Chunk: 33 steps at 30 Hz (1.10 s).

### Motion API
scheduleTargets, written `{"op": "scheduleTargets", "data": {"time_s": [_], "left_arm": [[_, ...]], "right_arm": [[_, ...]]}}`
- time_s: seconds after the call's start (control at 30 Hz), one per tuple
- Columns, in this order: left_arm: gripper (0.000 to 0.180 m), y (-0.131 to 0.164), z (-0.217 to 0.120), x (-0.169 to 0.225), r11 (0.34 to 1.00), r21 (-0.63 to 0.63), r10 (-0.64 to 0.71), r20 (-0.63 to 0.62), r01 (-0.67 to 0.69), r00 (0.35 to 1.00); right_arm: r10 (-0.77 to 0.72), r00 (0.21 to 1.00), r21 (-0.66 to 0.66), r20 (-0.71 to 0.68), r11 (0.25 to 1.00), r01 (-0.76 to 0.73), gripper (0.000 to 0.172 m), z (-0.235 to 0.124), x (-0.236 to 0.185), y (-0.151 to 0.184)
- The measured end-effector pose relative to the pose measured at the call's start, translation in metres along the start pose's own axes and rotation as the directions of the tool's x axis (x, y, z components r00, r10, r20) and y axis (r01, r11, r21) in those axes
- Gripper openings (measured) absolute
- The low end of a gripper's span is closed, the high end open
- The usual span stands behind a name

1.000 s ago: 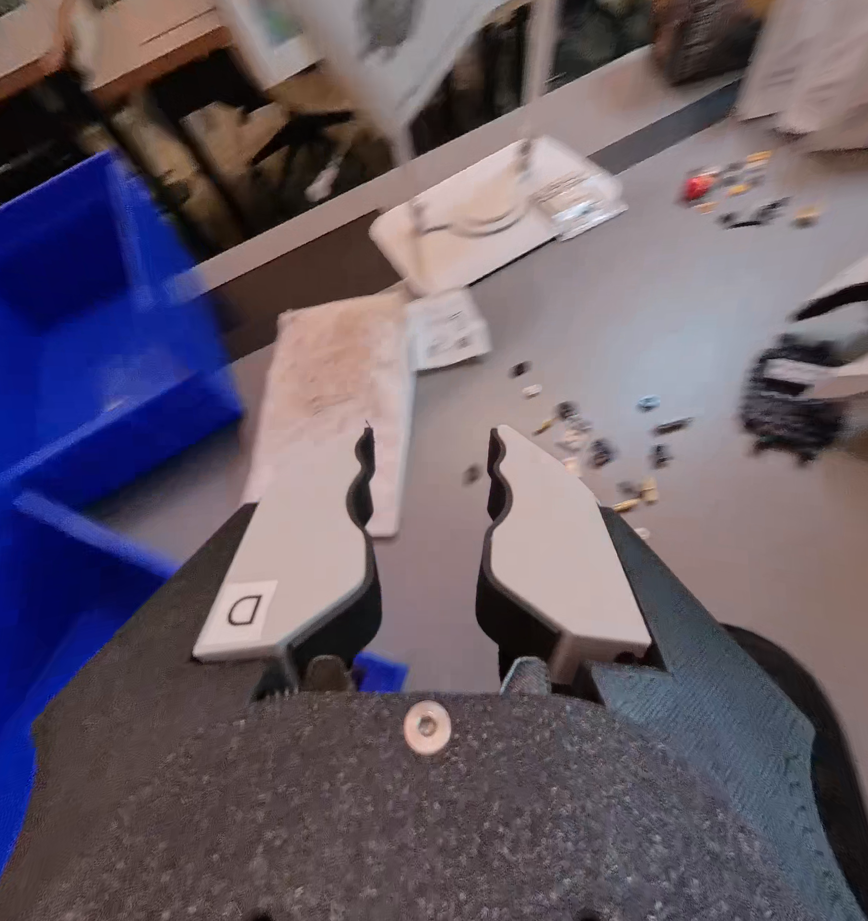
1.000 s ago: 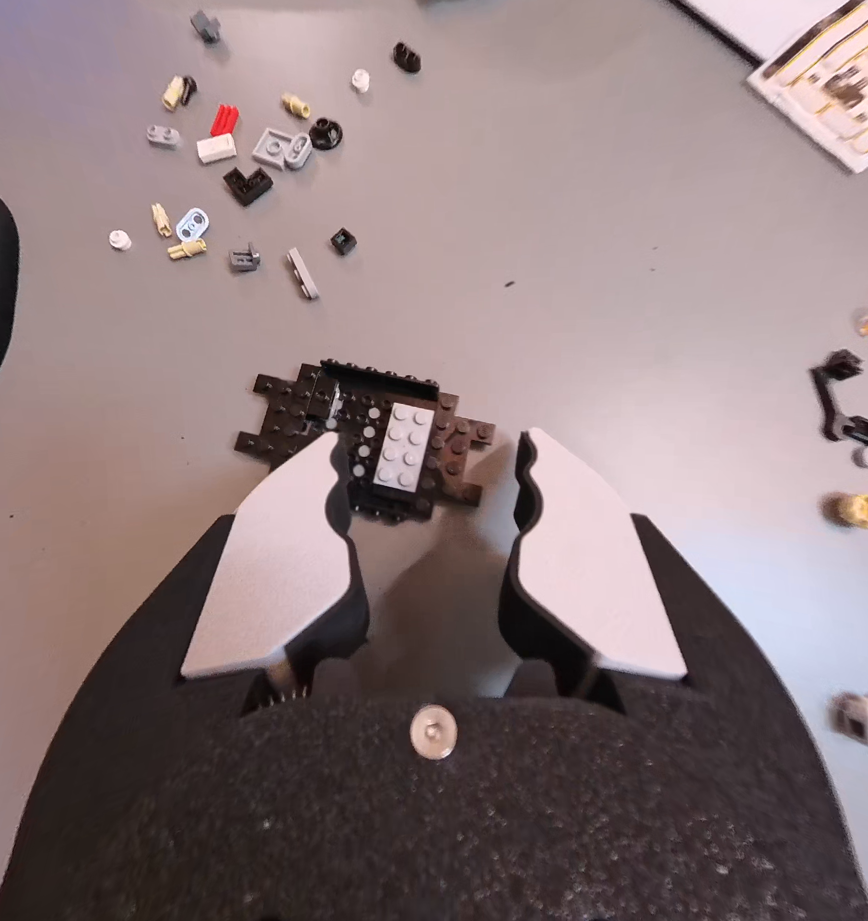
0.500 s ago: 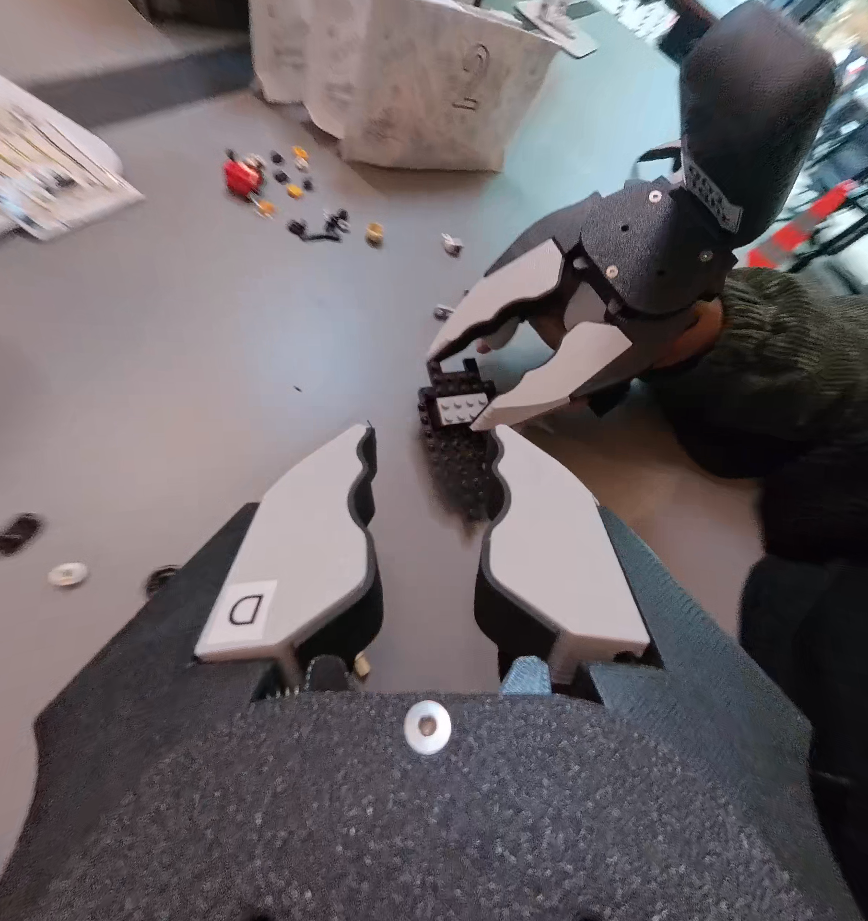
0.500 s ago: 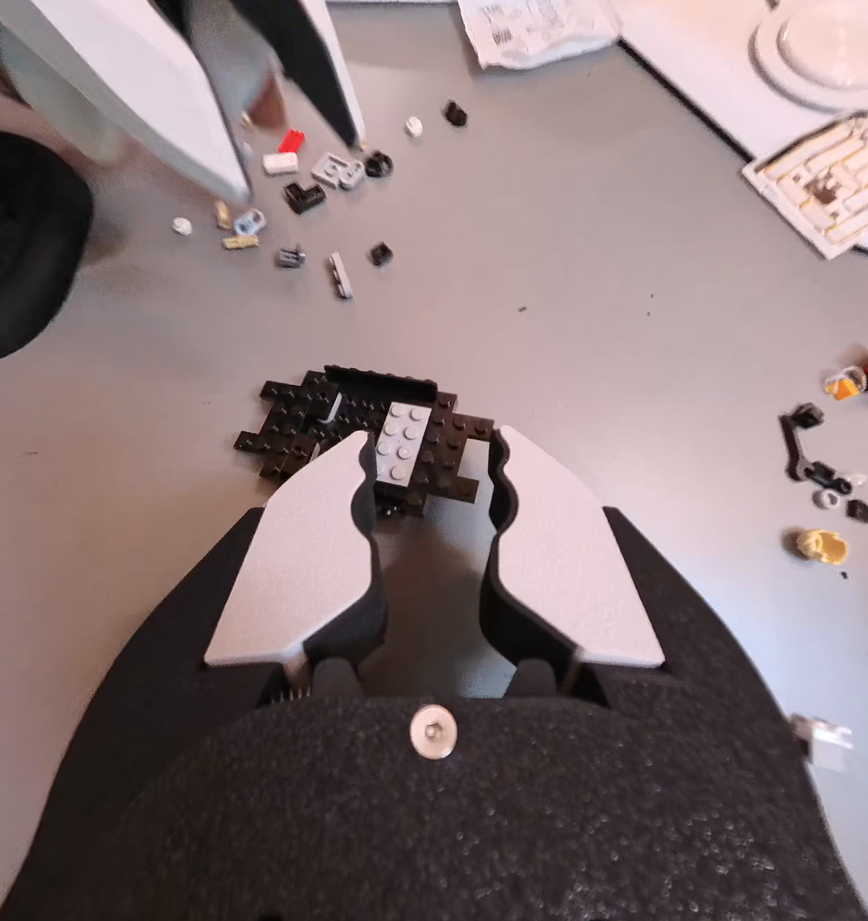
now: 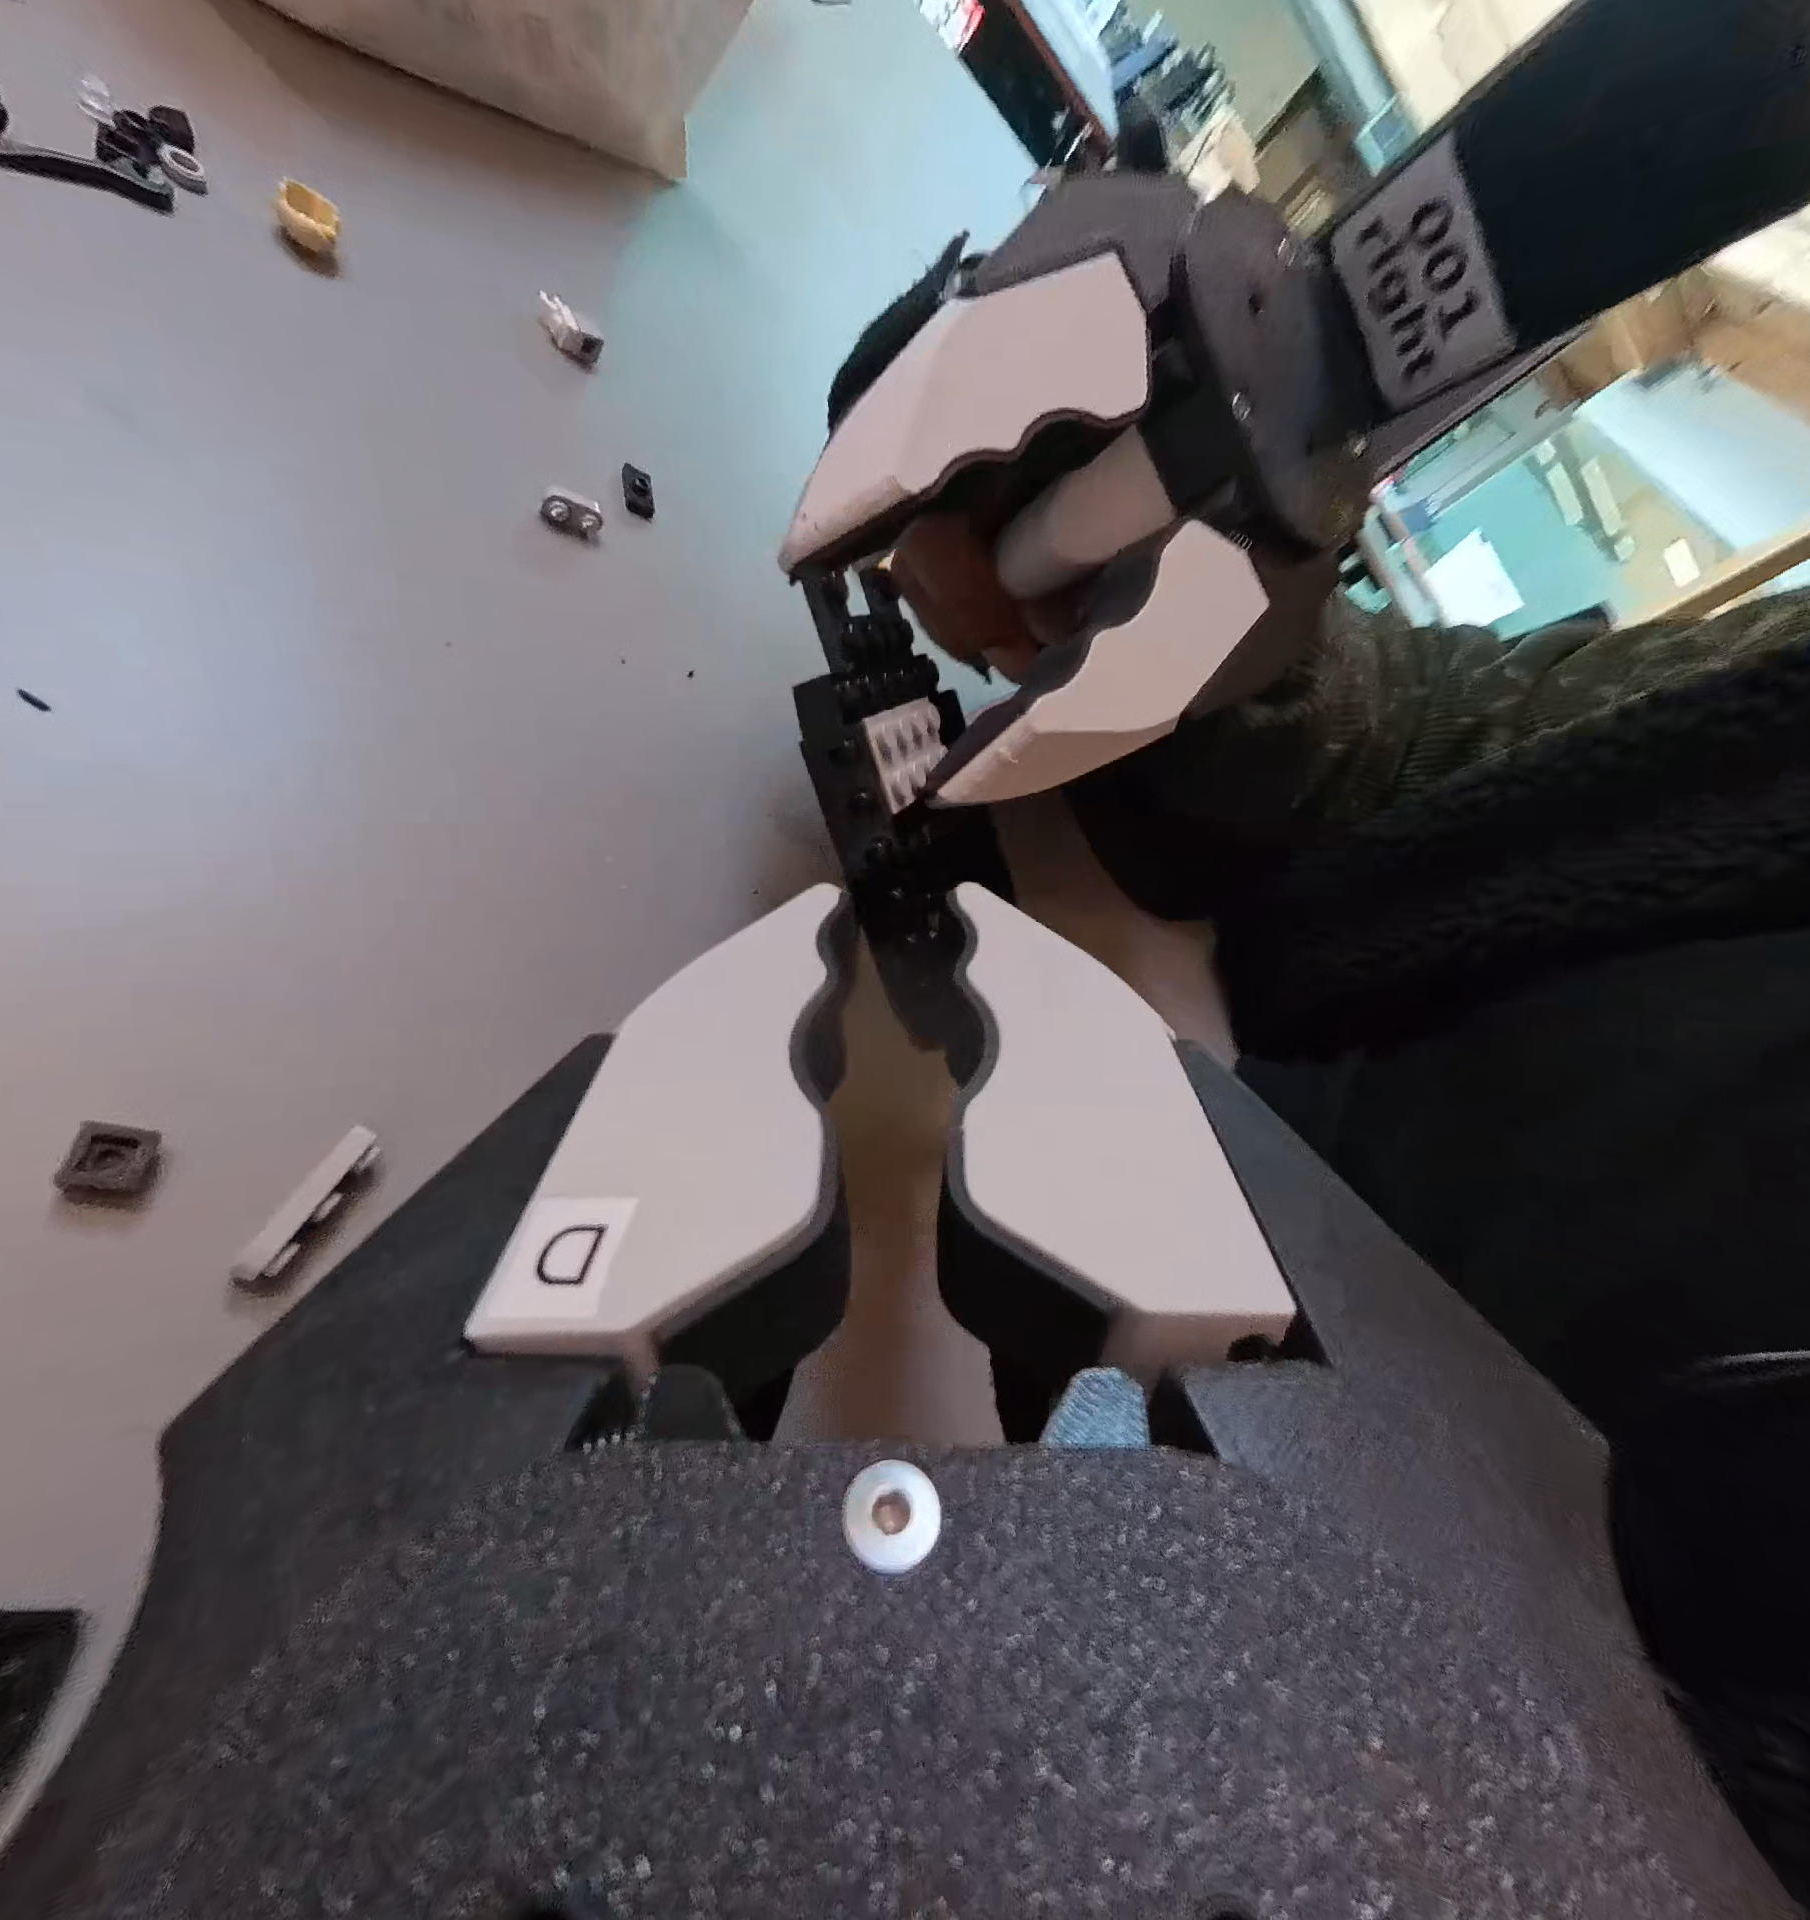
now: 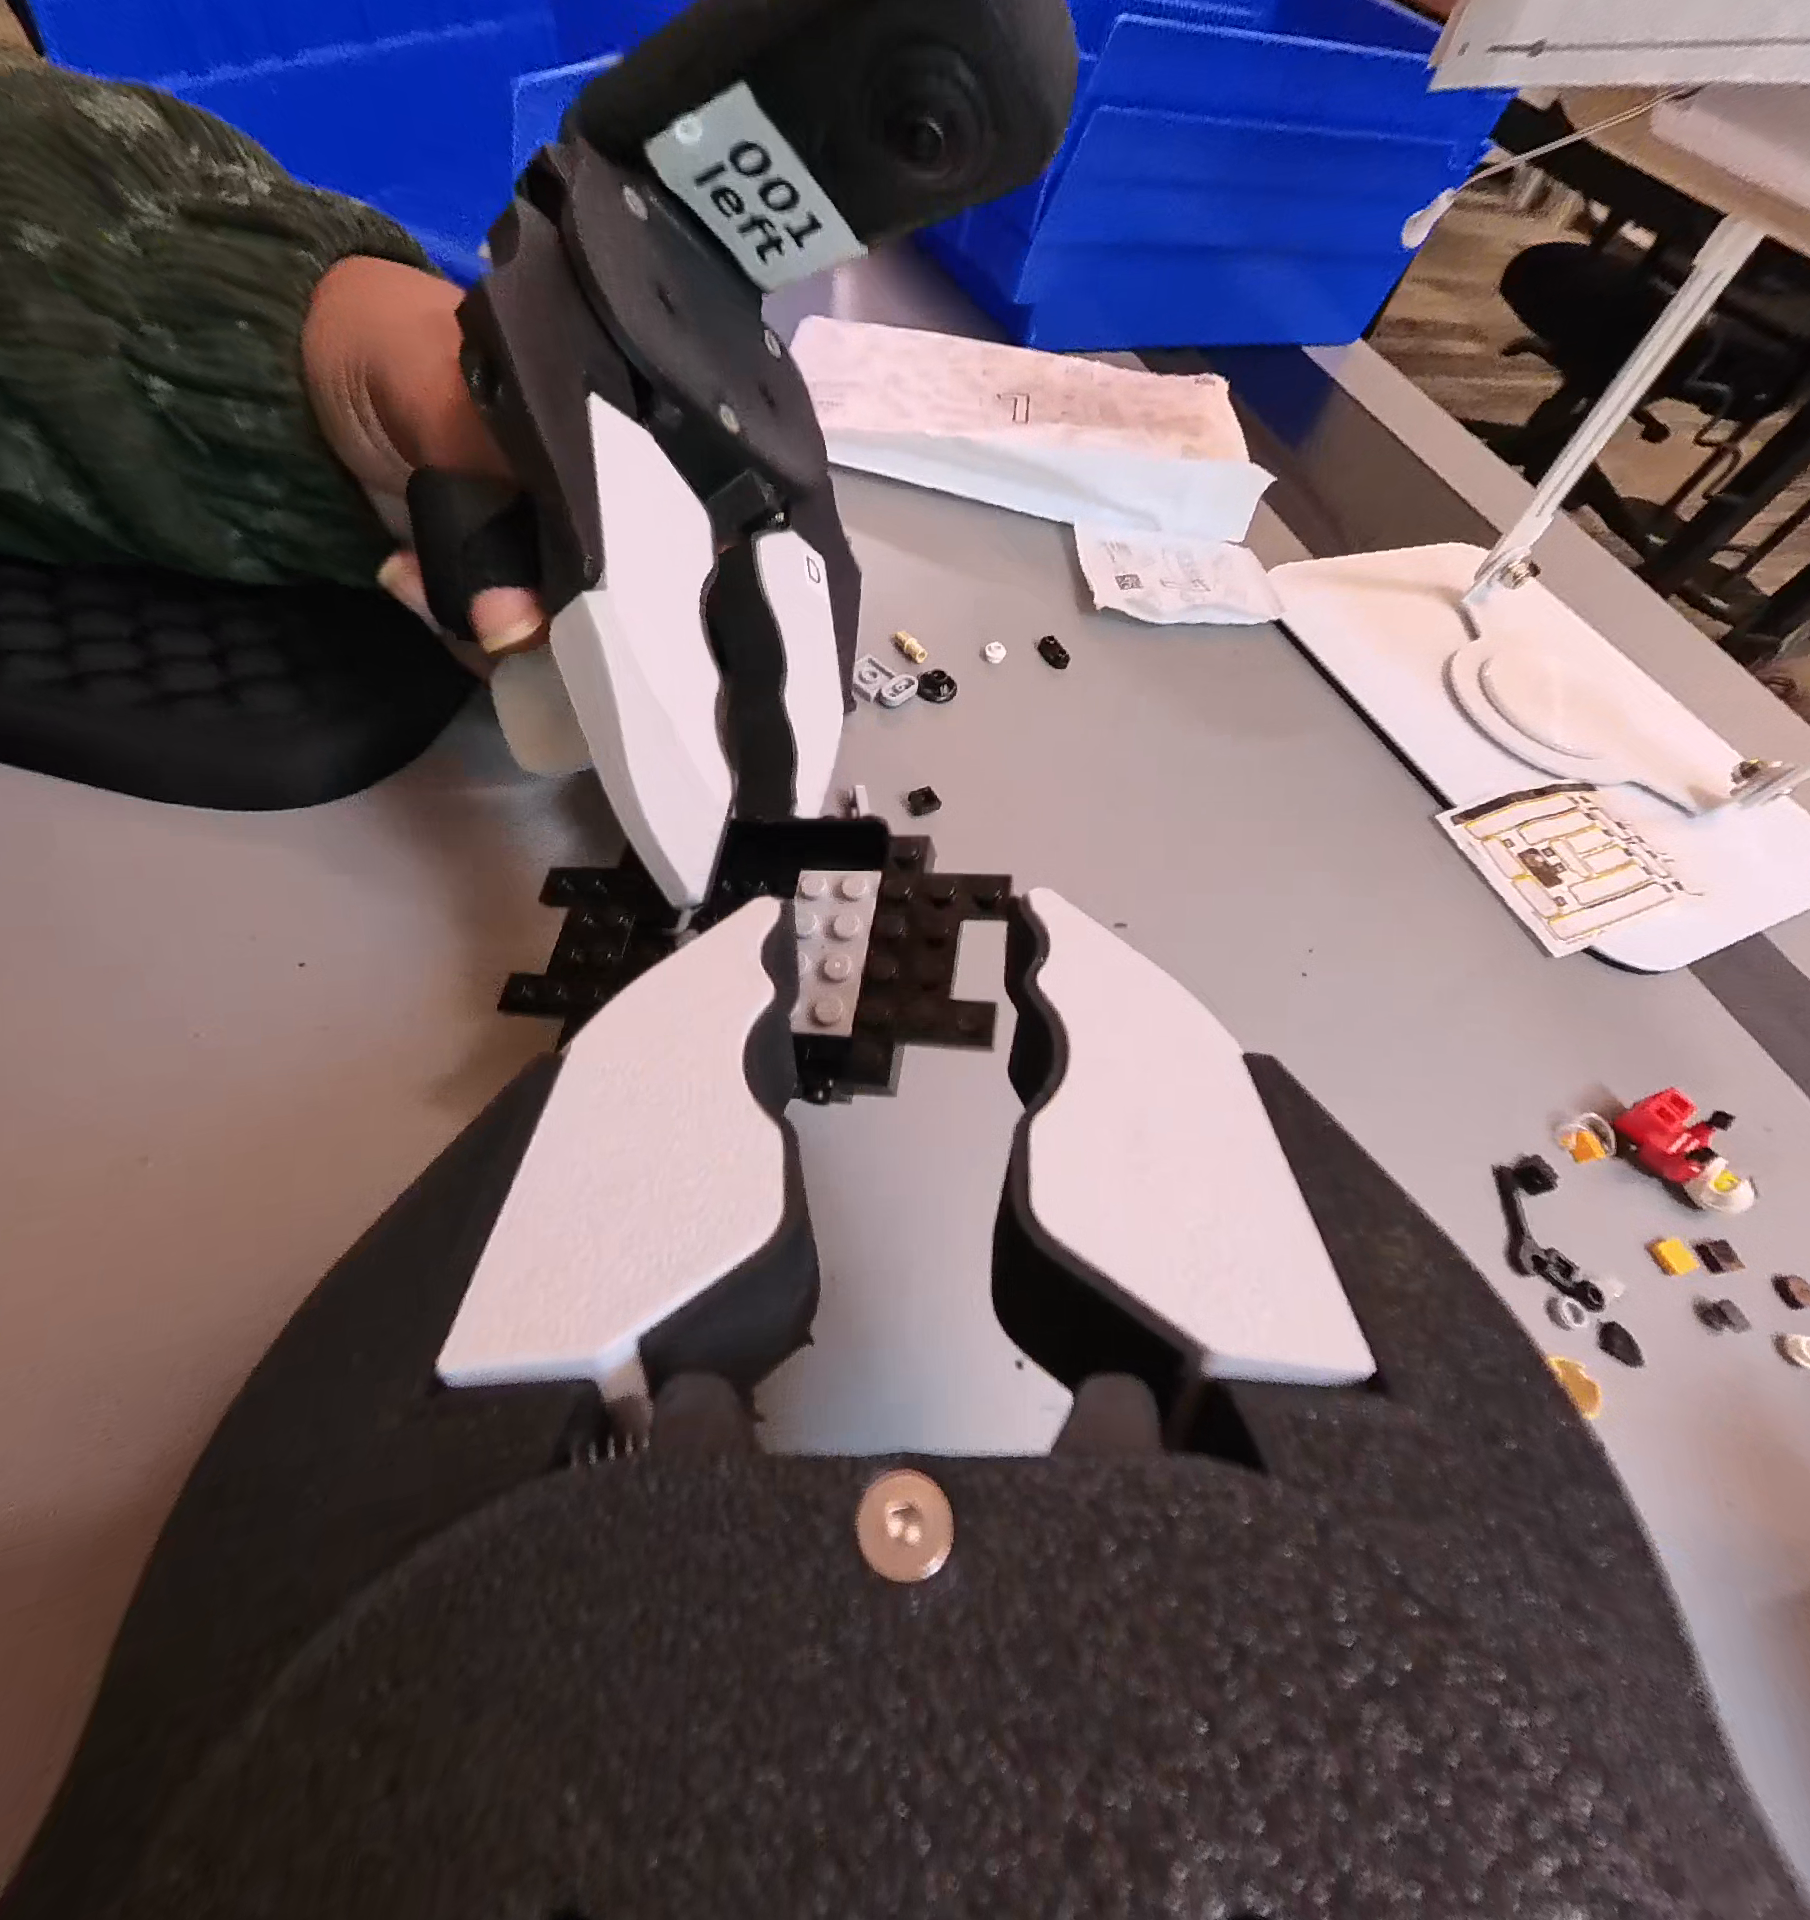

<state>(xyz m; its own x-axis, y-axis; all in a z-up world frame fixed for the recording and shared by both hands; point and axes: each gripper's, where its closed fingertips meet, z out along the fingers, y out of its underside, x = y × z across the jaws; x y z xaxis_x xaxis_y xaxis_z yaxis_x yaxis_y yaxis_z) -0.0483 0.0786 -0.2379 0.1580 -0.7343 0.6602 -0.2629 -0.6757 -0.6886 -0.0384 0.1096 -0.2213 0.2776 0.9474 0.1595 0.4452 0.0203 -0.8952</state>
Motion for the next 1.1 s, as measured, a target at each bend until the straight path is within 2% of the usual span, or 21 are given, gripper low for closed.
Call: {"op": "scheduleTargets", "data": {"time_s": [0.1,0.2,0.33,0.5,0.6,0.8,0.87,0.97,1.1], "left_arm": [[0.012,-0.009,-0.004,0.001,0.993,0.065,-0.092,-0.058,0.096,0.994],[0.010,-0.015,-0.010,-0.003,0.982,0.117,-0.140,-0.074,0.148,0.987],[0.011,-0.021,-0.016,-0.008,0.968,0.165,-0.179,-0.077,0.189,0.981],[0.011,-0.022,-0.018,-0.010,0.957,0.179,-0.216,-0.093,0.230,0.972],[0.011,-0.016,-0.018,-0.020,0.955,0.154,-0.249,-0.041,0.252,0.968],[0.012,0.017,-0.002,-0.014,0.987,-0.076,-0.143,0.027,0.145,0.989],[0.026,0.024,0.004,-0.013,0.990,-0.124,-0.064,0.057,0.071,0.996],[0.033,0.021,0.003,-0.017,0.992,-0.124,0.042,0.111,-0.028,0.993],[0.029,0.009,-0.007,-0.018,0.995,-0.062,0.085,0.130,-0.078,0.988]], "right_arm": [[0.031,0.999,0.044,-0.019,0.999,-0.030,0.037,-0.002,0.005,-0.005],[0.050,0.993,0.095,-0.104,0.995,-0.040,0.032,-0.011,0.023,-0.011],[0.120,0.988,0.154,-0.101,0.983,-0.104,0.034,-0.022,0.032,-0.016],[0.161,0.986,0.104,-0.045,0.982,-0.156,0.034,-0.017,0.027,-0.002],[0.147,0.988,0.057,-0.047,0.988,-0.145,0.034,-0.019,0.030,0.004],[0.128,0.954,-0.061,-0.269,0.987,-0.150,0.032,-0.061,0.088,0.030],[0.149,0.934,-0.081,-0.323,0.980,-0.184,0.032,-0.076,0.105,0.042],[0.158,0.918,-0.121,-0.365,0.969,-0.214,0.031,-0.093,0.118,0.058],[0.141,0.929,-0.215,-0.343,0.950,-0.224,0.031,-0.096,0.116,0.081]]}}
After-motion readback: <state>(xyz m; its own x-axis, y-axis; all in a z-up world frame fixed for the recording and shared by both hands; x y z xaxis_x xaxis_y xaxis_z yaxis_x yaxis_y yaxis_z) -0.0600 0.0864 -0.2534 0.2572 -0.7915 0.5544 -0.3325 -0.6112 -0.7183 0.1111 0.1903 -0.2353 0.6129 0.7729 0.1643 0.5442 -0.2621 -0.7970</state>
